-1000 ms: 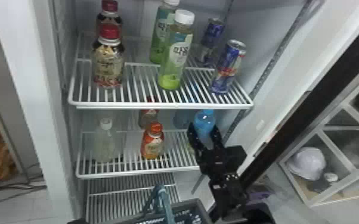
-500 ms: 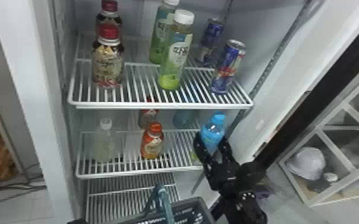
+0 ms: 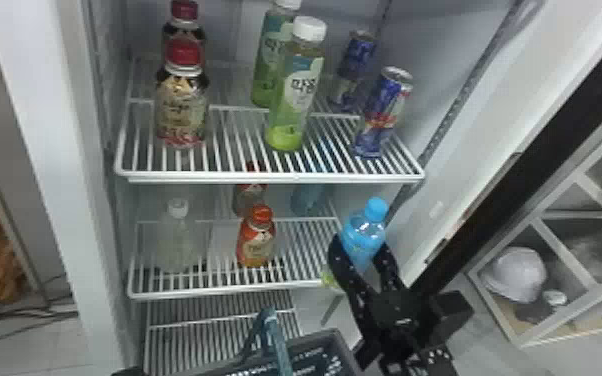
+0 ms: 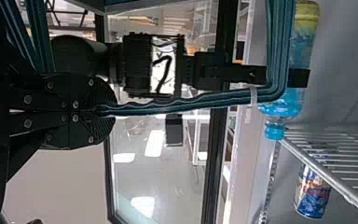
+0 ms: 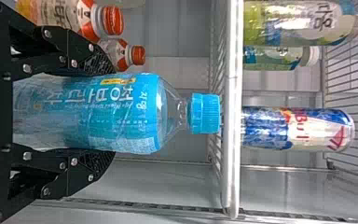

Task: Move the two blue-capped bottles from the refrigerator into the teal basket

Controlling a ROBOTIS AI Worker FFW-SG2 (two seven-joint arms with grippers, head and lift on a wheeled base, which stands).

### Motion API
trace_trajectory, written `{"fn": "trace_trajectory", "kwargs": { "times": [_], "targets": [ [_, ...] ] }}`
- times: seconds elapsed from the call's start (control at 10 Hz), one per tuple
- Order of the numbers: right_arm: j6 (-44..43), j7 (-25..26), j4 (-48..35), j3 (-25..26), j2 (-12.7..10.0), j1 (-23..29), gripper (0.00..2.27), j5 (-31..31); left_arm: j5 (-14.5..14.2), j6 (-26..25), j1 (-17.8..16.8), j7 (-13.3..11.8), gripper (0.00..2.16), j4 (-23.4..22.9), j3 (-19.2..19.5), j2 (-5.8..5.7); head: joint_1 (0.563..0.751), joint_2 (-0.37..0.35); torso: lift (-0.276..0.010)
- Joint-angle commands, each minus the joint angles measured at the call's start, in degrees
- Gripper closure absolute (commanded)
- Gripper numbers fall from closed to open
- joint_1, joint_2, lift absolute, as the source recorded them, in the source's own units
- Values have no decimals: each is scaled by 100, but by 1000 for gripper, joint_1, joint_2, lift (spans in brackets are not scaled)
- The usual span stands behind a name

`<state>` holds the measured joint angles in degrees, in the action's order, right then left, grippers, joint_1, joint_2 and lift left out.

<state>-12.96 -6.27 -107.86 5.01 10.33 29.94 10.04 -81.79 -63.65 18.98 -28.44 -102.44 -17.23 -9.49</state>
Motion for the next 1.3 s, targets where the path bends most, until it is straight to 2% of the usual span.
{"fn": "trace_trajectory", "kwargs": {
  "times": [0.0, 0.4, 0.7, 1.2],
  "targets": [
    [171, -6, -457, 17, -5, 367, 656, 138, 5, -5, 0, 5, 1154, 0, 0, 0, 695, -350, -136],
    [902, -217, -1624, 210, -14, 1140, 656, 235, 23, -33, 0, 5, 1154, 0, 0, 0, 695, -350, -136],
    [1633, -612, -2468, 377, 13, 1619, 656, 244, 23, -76, 14, -4, 1154, 0, 0, -9, 695, -350, -136],
    [2998, -674, -3410, 404, 312, 2139, 656, 516, 31, -132, 0, -4, 1154, 0, -35, -35, 695, -350, -136]
  ]
}}
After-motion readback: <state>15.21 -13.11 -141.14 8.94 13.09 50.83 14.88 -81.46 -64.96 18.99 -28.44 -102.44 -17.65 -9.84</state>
